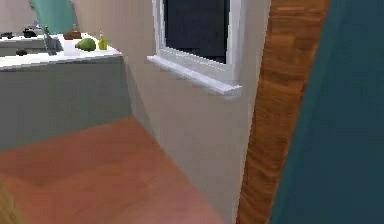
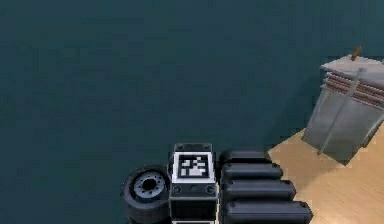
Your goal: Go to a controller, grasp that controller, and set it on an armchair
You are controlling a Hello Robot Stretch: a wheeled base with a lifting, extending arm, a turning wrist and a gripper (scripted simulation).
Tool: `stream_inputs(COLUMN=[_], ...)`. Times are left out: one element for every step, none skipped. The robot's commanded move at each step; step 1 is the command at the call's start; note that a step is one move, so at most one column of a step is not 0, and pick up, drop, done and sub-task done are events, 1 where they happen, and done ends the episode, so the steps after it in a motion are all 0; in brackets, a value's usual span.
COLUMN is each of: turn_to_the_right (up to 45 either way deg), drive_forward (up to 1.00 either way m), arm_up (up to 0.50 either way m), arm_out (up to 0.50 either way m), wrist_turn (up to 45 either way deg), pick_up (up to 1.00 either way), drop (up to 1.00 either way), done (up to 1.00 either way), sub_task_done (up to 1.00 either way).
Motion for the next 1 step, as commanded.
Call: stream_inputs(turn_to_the_right=[6.0], drive_forward=[0.00], arm_up=[0.00], arm_out=[0.00], wrist_turn=[0.0], pick_up=[0.00], drop=[0.00], done=[0.00], sub_task_done=[0.00])
